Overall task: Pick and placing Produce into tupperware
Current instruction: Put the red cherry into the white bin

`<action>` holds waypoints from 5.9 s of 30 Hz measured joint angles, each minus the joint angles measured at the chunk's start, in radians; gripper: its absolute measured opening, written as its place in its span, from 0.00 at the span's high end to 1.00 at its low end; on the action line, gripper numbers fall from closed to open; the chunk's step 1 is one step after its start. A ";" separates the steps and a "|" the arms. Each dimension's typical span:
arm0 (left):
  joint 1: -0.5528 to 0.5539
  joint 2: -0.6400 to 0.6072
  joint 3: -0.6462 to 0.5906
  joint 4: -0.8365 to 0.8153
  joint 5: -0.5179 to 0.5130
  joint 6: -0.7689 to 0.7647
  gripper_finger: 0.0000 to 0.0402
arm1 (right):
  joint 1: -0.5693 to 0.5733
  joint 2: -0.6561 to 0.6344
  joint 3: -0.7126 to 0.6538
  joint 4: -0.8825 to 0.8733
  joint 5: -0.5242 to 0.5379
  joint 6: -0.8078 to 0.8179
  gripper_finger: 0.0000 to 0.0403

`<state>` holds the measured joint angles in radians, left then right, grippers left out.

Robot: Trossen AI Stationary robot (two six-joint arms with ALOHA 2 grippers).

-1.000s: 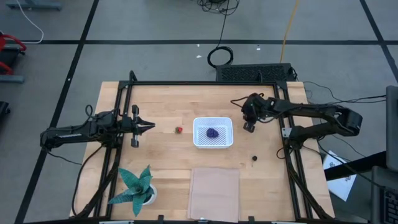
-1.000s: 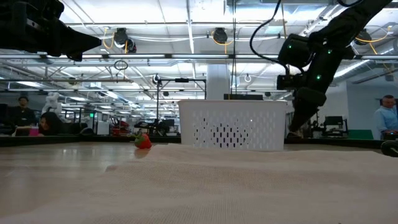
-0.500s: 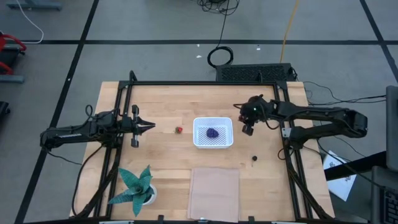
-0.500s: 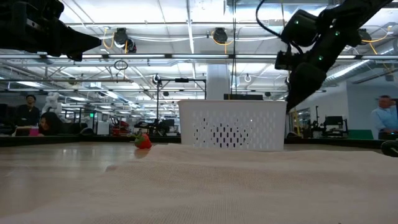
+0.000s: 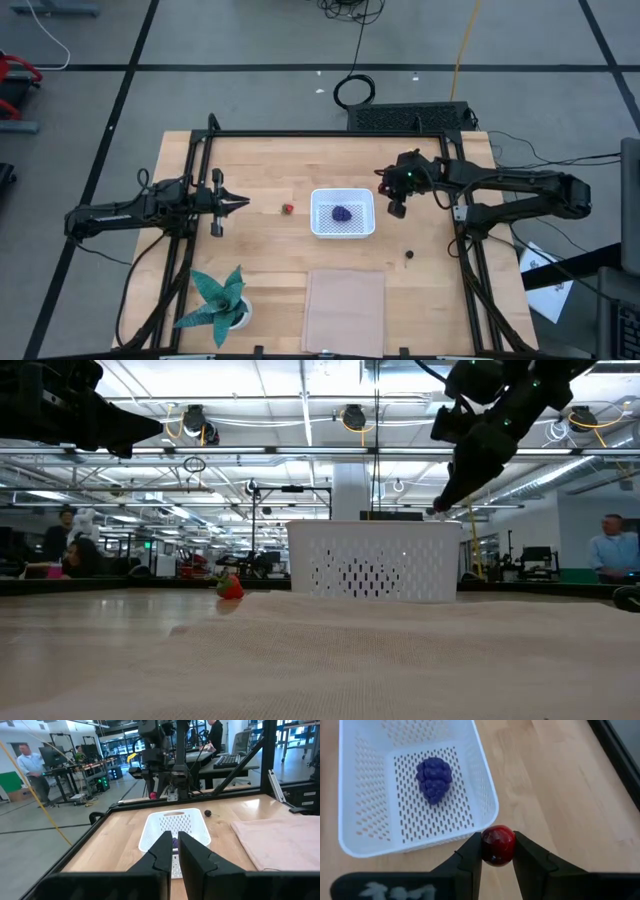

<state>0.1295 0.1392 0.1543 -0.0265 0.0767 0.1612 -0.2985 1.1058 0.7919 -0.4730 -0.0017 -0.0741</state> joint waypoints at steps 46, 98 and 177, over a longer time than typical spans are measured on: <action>0.000 0.000 0.000 -0.008 0.000 0.000 0.92 | 0.111 -0.210 -0.207 0.504 -0.213 -0.007 0.80; 0.000 0.000 0.000 -0.008 0.000 0.018 0.92 | 0.111 -0.243 -0.308 0.649 -0.216 0.034 0.80; 0.000 0.000 0.000 -0.008 0.000 -0.005 0.92 | 0.154 0.595 0.380 -0.160 -0.053 -0.160 0.80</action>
<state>0.1295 0.1390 0.1543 -0.0345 0.0769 0.1562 -0.1448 1.7008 1.1721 -0.6326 -0.0551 -0.2346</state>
